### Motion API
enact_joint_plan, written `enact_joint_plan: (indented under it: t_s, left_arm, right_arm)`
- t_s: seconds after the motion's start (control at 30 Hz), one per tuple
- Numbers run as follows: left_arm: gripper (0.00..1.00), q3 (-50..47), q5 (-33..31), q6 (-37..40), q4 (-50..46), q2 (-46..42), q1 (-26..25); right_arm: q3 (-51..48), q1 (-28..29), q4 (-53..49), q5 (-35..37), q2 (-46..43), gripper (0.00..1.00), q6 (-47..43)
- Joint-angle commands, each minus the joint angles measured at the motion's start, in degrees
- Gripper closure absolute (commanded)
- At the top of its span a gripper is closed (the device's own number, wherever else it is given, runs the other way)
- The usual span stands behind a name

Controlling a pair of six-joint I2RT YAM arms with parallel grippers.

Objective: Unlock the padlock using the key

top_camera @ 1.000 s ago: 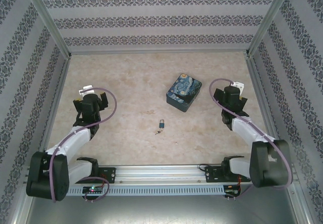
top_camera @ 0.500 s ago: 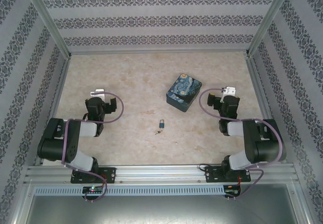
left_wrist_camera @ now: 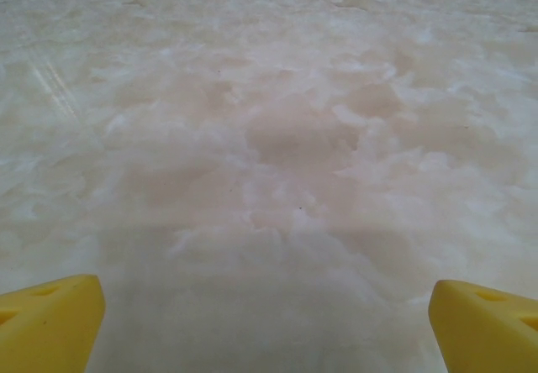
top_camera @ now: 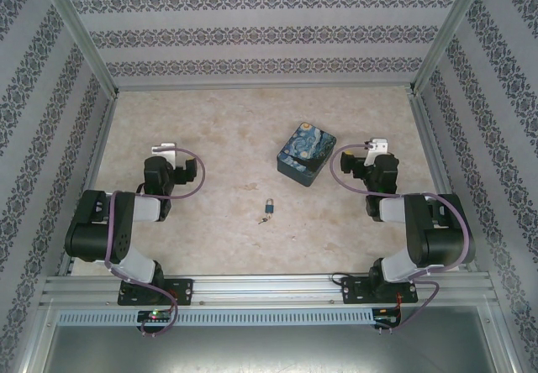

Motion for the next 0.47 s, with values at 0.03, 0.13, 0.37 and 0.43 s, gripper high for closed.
enact_joint_plan:
  t_s: [0.03,0.13,0.37,0.43]
  left_arm:
    - [0.01,0.8,1.3,0.5,0.7,0.3,0.6]
    - [0.01,0.8,1.2,0.5,0.7,0.2,0.7]
    - [0.01,0.8,1.2,0.6,0.6,0.2,0.7]
    - [0.0,0.7,1.2,0.6,0.8,0.3,0.7]
  right_arm:
    - [0.3,0.6,1.6,0.9,-0.3,0.02,-0.9]
    - [0.3,0.7,1.5,1.1,-0.4,0.02,-1.0]
    - [0.9,0.6,0.7,0.9,0.0,0.02,-0.9]
    - [0.5,0.9,1.4,1.3,-0.3,0.02,-1.2]
